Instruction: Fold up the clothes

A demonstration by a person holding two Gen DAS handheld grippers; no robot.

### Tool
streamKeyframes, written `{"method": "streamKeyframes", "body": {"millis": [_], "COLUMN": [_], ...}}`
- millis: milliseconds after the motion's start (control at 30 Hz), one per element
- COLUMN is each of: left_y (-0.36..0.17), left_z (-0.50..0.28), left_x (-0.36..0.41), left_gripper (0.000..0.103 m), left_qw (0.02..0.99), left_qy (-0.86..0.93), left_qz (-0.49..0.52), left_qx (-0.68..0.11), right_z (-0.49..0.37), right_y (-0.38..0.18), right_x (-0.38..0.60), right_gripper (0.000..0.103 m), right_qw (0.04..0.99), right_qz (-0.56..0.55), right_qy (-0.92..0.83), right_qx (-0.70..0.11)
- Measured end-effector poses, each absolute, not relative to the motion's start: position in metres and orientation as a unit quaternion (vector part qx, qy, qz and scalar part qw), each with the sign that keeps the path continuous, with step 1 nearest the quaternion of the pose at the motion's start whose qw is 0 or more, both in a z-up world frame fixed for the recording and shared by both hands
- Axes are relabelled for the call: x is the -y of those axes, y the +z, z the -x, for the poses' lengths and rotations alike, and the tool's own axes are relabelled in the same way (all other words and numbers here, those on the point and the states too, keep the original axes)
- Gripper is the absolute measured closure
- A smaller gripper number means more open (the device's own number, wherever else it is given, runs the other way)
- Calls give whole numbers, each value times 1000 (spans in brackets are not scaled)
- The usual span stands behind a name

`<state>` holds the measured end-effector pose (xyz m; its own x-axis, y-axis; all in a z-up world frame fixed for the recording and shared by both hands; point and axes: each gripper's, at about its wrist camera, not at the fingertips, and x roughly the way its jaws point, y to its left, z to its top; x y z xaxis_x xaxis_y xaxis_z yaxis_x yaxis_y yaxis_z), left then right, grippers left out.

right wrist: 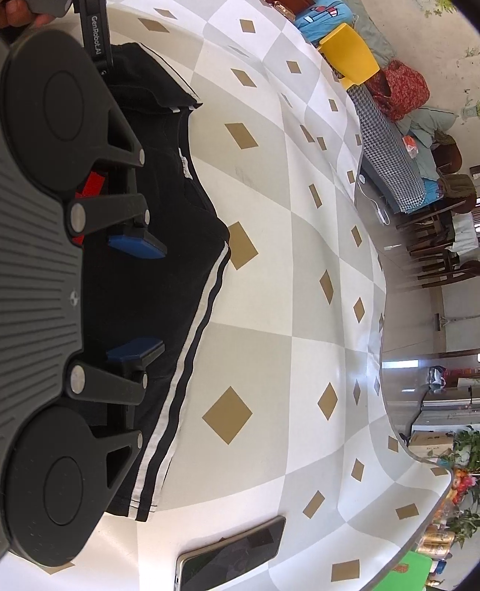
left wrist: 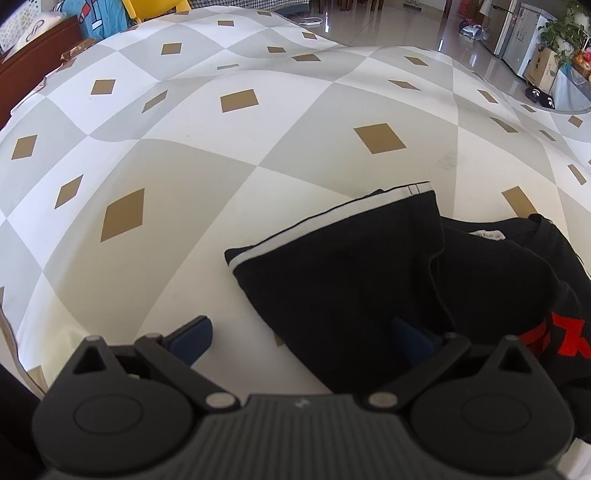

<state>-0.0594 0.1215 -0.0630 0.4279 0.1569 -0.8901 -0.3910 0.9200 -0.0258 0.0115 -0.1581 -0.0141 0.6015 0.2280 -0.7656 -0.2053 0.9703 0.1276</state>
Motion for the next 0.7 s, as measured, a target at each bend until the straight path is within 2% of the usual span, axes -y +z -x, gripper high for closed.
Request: {"method": "streamKeyframes", "body": {"millis": [400,700], "left_y": [-66,-68], "left_z": [52,48], "left_x": [-114,-113], "left_gripper": [0,0], "left_qw": [842,845], "left_qy": [166,169], "left_qz": [94,91], "left_qx": [-505,-499], "right_z": [-37,-44], "right_y": [-36,-50], "right_x": [147,126], "right_gripper": [53,45], "right_qw": [891,891], "right_qz": [-22,24], "right_qy": [136,138], "right_qx": [-434,-431]}}
